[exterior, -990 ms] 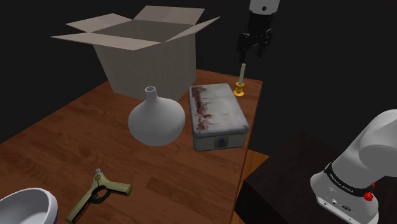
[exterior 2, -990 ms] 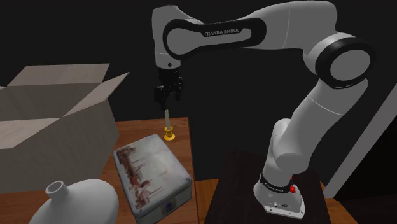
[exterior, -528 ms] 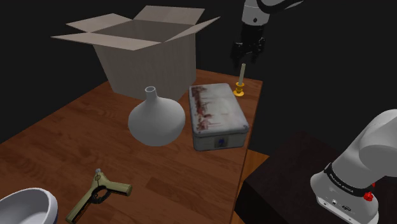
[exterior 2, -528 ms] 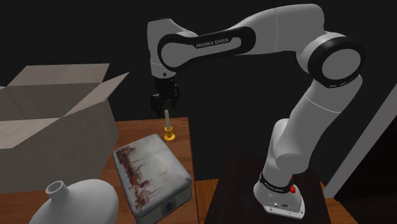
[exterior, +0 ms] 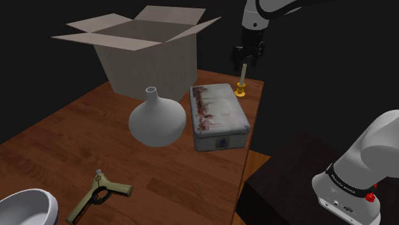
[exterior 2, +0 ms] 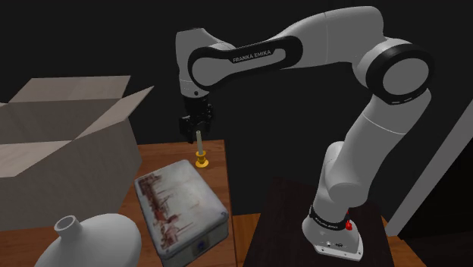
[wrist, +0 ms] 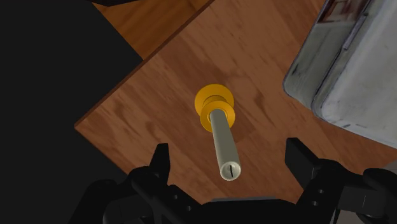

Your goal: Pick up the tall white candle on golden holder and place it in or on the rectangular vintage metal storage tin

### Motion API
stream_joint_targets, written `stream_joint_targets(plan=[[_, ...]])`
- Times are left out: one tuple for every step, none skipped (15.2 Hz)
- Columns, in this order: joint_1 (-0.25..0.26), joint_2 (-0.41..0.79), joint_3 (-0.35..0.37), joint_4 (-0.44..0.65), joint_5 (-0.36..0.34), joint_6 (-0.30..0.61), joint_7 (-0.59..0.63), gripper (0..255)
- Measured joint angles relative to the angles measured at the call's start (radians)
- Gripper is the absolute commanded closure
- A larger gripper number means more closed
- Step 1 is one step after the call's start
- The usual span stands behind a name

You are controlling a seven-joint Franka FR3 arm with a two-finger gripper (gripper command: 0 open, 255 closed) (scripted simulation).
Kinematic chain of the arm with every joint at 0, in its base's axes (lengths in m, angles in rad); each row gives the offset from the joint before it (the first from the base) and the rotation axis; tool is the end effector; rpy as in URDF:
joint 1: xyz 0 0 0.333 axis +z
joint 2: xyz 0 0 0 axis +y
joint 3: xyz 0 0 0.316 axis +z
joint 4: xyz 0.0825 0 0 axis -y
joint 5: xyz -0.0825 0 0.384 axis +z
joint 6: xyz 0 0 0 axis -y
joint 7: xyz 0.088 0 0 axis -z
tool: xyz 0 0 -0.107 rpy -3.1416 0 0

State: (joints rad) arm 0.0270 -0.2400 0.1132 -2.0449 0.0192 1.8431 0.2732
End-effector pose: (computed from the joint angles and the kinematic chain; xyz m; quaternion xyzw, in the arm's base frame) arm 0.4844 0.0741 0.5463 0.9974 -0.0702 0.0188 0.0003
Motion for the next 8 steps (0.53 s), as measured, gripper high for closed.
stream_joint_targets(plan=[[0.000,0.000,0.000,0.000,0.000,0.000,0.000,255],[0.000,0.000,0.000,0.000,0.000,0.000,0.000,255],[0.000,0.000,0.000,0.000,0.000,0.000,0.000,255],[0.000,0.000,0.000,0.000,0.000,0.000,0.000,255],[0.000,0.000,0.000,0.000,0.000,0.000,0.000,255],[0.000,0.000,0.000,0.000,0.000,0.000,0.000,255],[0.000,0.000,0.000,0.000,0.000,0.000,0.000,255],[0.000,0.000,0.000,0.000,0.000,0.000,0.000,255]])
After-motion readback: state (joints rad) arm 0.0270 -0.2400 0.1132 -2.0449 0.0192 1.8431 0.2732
